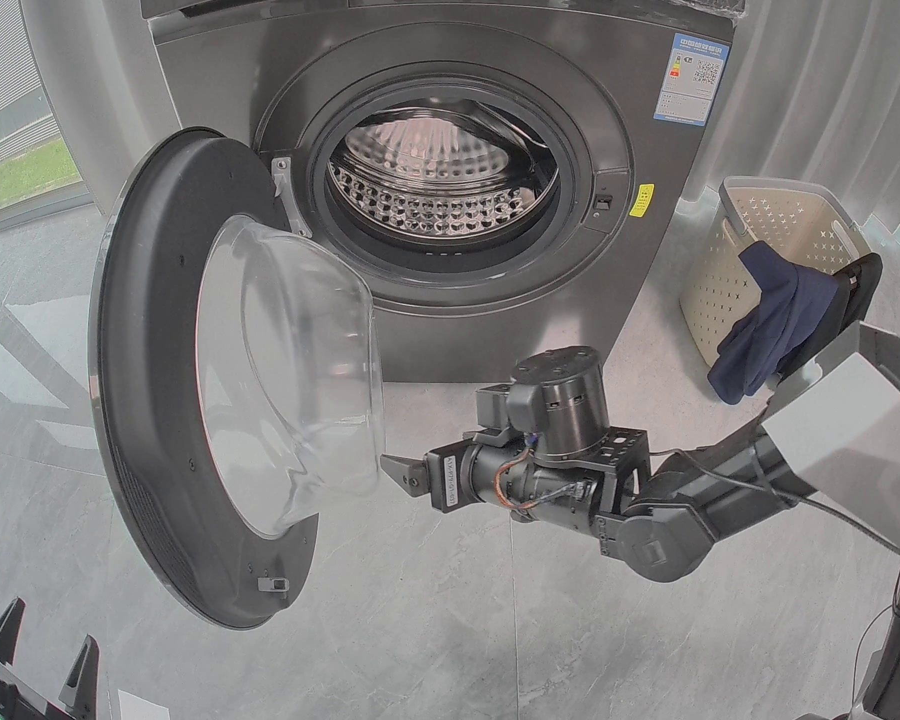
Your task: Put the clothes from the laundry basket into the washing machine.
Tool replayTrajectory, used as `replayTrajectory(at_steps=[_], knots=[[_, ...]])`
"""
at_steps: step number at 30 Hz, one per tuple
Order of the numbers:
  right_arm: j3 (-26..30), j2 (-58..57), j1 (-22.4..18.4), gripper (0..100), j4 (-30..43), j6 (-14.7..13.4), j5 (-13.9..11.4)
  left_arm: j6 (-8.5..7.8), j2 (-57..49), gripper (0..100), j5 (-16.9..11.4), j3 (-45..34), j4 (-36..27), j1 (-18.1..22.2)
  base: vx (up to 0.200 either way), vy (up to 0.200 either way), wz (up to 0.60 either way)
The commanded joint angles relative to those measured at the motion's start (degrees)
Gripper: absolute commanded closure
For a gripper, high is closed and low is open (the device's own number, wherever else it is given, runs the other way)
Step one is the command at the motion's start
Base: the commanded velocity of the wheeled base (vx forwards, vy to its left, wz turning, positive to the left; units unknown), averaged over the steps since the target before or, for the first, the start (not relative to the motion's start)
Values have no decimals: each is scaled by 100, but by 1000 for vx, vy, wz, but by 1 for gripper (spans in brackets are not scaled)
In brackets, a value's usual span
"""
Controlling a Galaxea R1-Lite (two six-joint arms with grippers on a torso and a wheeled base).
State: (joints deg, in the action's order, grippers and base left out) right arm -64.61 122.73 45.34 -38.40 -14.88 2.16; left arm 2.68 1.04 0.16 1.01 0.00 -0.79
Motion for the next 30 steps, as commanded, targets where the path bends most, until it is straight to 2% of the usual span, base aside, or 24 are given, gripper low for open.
replayTrajectory(at_steps=[1, 8, 17, 18, 23, 27, 28, 30], knots=[[-482, 444, 221, 0, -18, -14, 101, 4, -60, 0, 2, -92, 0, 0, 0, 0, 0], [-649, 409, 212, 0, -141, -102, 136, 4, -60, 0, 2, -92, 0, 0, 0, 0, 0], [-1361, 796, 265, 0, -54, -94, 136, 4, -60, 0, 2, -92, 0, 0, 0, 0, 0], [-1730, 1033, 353, 0, -1, -85, 145, 4, -60, 0, 2, -101, 0, 0, 0, 0, 0], [-2310, 1402, 494, 0, 360, -102, 145, 4, -60, 0, 2, -92, 0, 0, 0, 0, 0], [-2803, 1727, 625, 0, 368, -102, 145, 4, -51, 0, 2, -92, 0, 0, 0, 0, 0], [-3189, 1956, 722, 0, 368, -120, 145, 4, -51, 0, 2, -92, 0, 0, 0, 0, 0], [-3515, 2123, 775, 0, 377, -120, 189, 4, -60, 0, 2, -101, 0, 0, 0, 0, 0]])
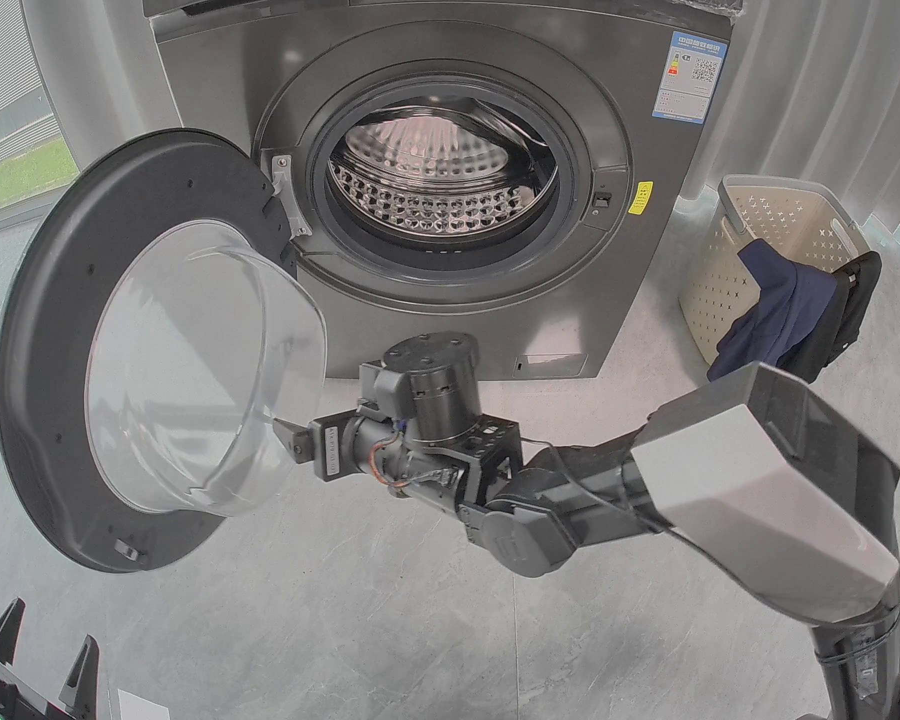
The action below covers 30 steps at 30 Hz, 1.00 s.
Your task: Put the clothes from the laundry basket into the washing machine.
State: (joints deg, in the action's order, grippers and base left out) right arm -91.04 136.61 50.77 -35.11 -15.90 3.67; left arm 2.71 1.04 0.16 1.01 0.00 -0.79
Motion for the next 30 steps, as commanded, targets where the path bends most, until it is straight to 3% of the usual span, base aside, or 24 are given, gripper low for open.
replayTrajectory(at_steps=[1, 3, 7, 15, 20, 22, 23, 24, 25, 26, 27, 28, 29, 30], knots=[[-872, 736, 231, 0, 48, -19, 37, 2, -60, 0, 2, -101, 0, 0, 0, 0, 0], [-1320, 850, 275, 0, 57, -28, 152, 2, -51, 0, 2, -92, 0, 0, 0, 0, 0], [-1531, 841, 266, 0, 57, -80, 169, -7, -51, 0, 2, -92, 0, 0, 0, 0, 0], [-986, 551, 196, 0, -40, -186, 310, 2, -60, 0, 2, -92, 0, 0, 0, 0, 0], [693, -1013, -164, 0, -31, 25, 371, 2, -60, 0, 2, -101, 0, 0, 0, 0, 0], [1334, -1655, -384, 0, -40, 333, 398, 2, -51, 0, 2, -101, -9, 0, 0, 0, 0], [1985, -2393, -656, 0, -66, 702, 398, 2, -60, 0, 2, -92, -9, 0, 0, 0, 0], [2055, -2481, -692, 0, -66, 728, 389, 2, -51, 0, 2, -92, 0, 0, 0, 0, 0], [2925, -3615, -1008, 0, -49, 843, 389, 2, -51, 0, 2, -101, 0, 0, 0, 0, 0], [3110, -3870, -1078, 0, -31, 851, 380, 2, -60, 0, 2, -92, 0, 0, 0, 0, 0], [3725, -4705, -1333, 0, 39, 878, 345, 2, -51, 0, 2, -92, -9, 0, 0, 0, 0], [3725, -4705, -1333, 0, 39, 878, 345, 2, -51, 0, 2, -92, -9, 0, 0, 0, 0], [4542, -5733, -1694, 0, 189, 895, 327, -7, -42, 0, 2, -92, 0, 0, 0, 0, 0], [4797, -6032, -1790, 0, 241, 904, 327, -7, -42, 0, -7, -92, -9, 0, 0, 0, 0]])
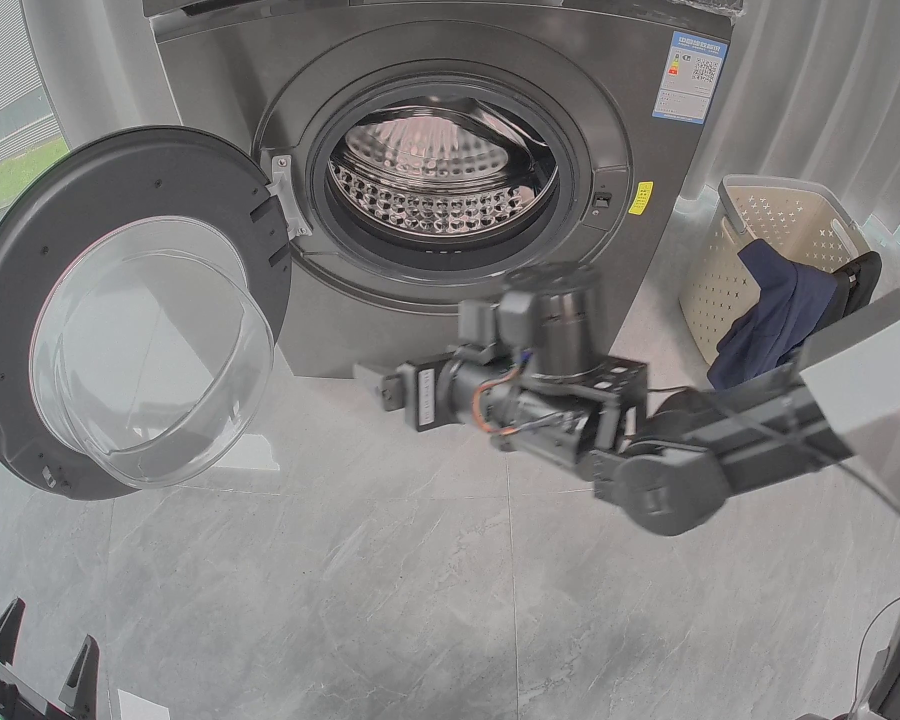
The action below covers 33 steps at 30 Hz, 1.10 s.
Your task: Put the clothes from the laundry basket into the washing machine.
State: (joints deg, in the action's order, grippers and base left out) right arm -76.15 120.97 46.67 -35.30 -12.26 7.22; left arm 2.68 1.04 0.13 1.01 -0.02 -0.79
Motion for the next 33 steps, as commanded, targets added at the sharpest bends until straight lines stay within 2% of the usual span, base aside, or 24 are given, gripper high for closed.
replayTrajectory(at_steps=[1, 5, 9, 10, 11, 17, 21, 22, 24, 25, 26, 28, 29, 30, 33], knots=[[3924, -5215, -1573, 0, 410, 541, -36, -5, -33, 0, -5, -92, -6, 0, 0, 0, 0], [5198, -6832, -2206, 0, 718, 681, -36, -5, -33, 0, -5, -92, 2, 0, 0, 0, 0], [6007, -8010, -3005, 0, 955, 778, -36, 4, -33, 0, 4, -92, 2, 0, 0, 0, 0], [6007, -8010, -3005, 0, 955, 778, -36, 4, -33, 0, 4, -92, 2, 0, 0, 0, 0], [6403, -8502, -3401, 0, 982, 813, -89, 4, -33, 0, 4, -101, 2, 0, 0, 0, 0], [7405, -9662, -4130, 0, 999, 945, -511, 4, -42, 0, 4, -92, 2, 0, 0, 0, 0], [7615, -10269, -4262, 0, 1386, 1007, -660, 4, -42, 0, 4, -92, 2, 0, 0, 0, 0], [7615, -10796, -4262, 0, 2186, 1007, -748, 4, -42, 0, 4, -92, 2, 0, 0, 0, 0], [7615, -11130, -4262, 0, 2651, 1015, -748, 4, -42, 0, 4, -92, 2, 0, 0, 0, 0], [7615, -11605, -4253, 0, 3311, 1015, -739, 4, -42, 0, 4, -92, -6, 0, 0, 0, 0], [7545, -11824, -4341, 0, 3557, 998, -757, 4, -42, 0, 4, -92, 2, 0, 0, 0, 0], [7536, -11956, -4684, 0, 3460, 1077, -810, 4, -42, 0, 4, -92, 2, 0, 0, 0, 0], [7536, -11956, -4684, 0, 3460, 1077, -810, 4, -42, 0, 4, -92, 2, 0, 0, 0, 0], [7615, -12062, -4754, 0, 3495, 1209, -739, 4, -42, 0, 4, -92, 2, 0, 0, 0, 0], [7615, -12062, -4754, 0, 3522, 1174, -634, 4, -42, 0, 4, -92, 2, 0, 0, 0, 0]])
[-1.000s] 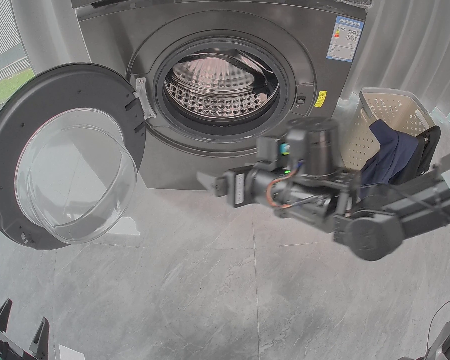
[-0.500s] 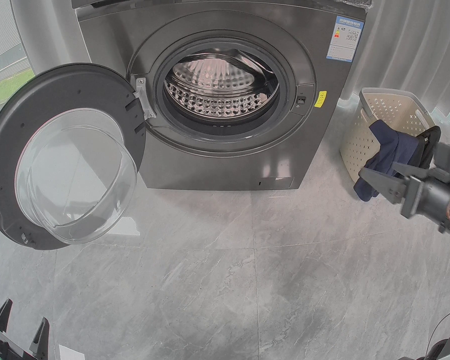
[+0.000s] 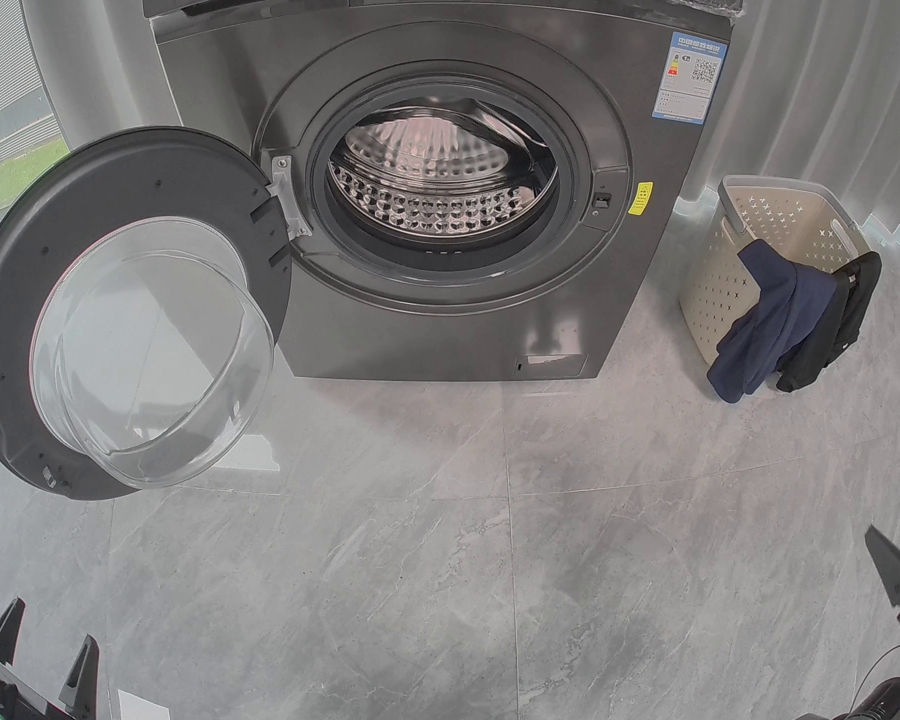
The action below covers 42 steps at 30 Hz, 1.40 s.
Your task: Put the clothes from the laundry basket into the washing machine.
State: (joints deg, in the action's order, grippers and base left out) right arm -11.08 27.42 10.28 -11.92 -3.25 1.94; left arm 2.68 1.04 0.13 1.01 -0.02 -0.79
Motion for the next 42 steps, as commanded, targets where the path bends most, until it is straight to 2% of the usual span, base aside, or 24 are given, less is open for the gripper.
replayTrajectory(at_steps=[1, 3, 4, 25, 31, 42], knots=[[1108, -2707, -1116, 0, 1183, 273, -106, 4, -42, 0, 4, -92, 2, 0, 0, 0, 0], [1108, -2707, -1124, 0, 1183, 352, -150, 4, -51, 0, 4, -92, 2, 0, 0, 0, 0], [1108, -2707, -1124, 0, 1183, 299, -124, 4, -51, 0, 4, -92, 2, 0, 0, 0, 0], [1108, -2724, -1107, 0, 1175, 343, -141, 22, -77, 0, 4, -92, 2, 27, 0, -200, 0], [1108, -2724, -1107, 0, 1175, 343, -141, 22, -68, 0, 4, -101, 2, 9, 0, 0, 0], [1108, -2724, -1107, 0, 1175, 343, -141, 13, -60, 0, 4, -101, 2, 9, 200, 0, 0]])
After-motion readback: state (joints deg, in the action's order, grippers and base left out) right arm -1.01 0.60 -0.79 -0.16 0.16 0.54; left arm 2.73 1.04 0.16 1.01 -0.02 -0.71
